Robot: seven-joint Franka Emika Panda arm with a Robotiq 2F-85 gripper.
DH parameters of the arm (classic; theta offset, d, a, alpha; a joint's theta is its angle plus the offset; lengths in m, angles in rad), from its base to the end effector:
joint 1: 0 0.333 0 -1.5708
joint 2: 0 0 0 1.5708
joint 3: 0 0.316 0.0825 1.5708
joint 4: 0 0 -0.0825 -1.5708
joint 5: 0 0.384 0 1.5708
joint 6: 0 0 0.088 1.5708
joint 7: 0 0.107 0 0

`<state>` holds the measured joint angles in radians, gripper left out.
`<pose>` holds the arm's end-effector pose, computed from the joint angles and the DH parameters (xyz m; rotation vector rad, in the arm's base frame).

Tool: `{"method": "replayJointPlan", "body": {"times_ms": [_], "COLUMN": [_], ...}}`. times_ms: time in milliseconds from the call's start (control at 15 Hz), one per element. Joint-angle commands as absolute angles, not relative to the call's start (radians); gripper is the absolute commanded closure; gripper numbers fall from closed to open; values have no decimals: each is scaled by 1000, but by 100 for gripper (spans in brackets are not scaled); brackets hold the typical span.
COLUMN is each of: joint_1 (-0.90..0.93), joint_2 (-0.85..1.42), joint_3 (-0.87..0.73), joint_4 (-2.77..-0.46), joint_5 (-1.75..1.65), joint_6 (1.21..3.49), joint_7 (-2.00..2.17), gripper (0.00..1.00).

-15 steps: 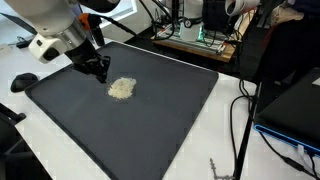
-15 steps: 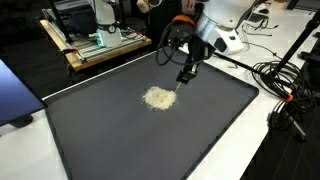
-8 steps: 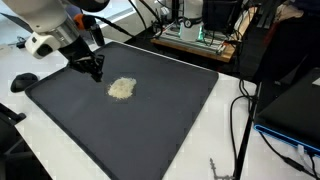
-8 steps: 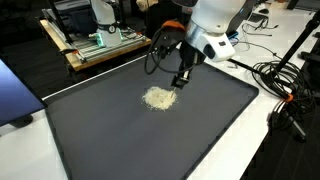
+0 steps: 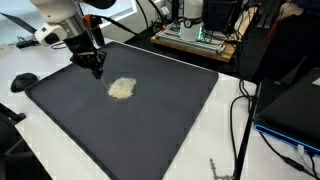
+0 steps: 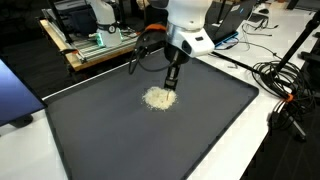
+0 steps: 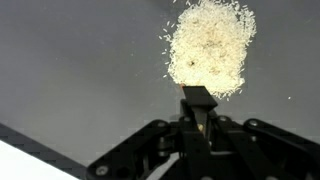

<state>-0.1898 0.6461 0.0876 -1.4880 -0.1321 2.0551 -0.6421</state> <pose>0.6989 -0.0889 0.2881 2.9744 0.9043 -0.1444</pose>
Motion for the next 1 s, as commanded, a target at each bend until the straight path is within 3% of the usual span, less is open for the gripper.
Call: {"method": "replayJointPlan", "body": {"times_ms": [0,467,933], "joint_1": [-208,-192,-157], "joint_2": [481,295,244], "joint_3": [86,76,65], "joint_4": [-1731,-2040,-2177], "joint_5": [-83,-79,-99], "joint_6": [2177,2354,2483], "joint_7": [-673,-673,-643], "gripper": [97,97,97]}}
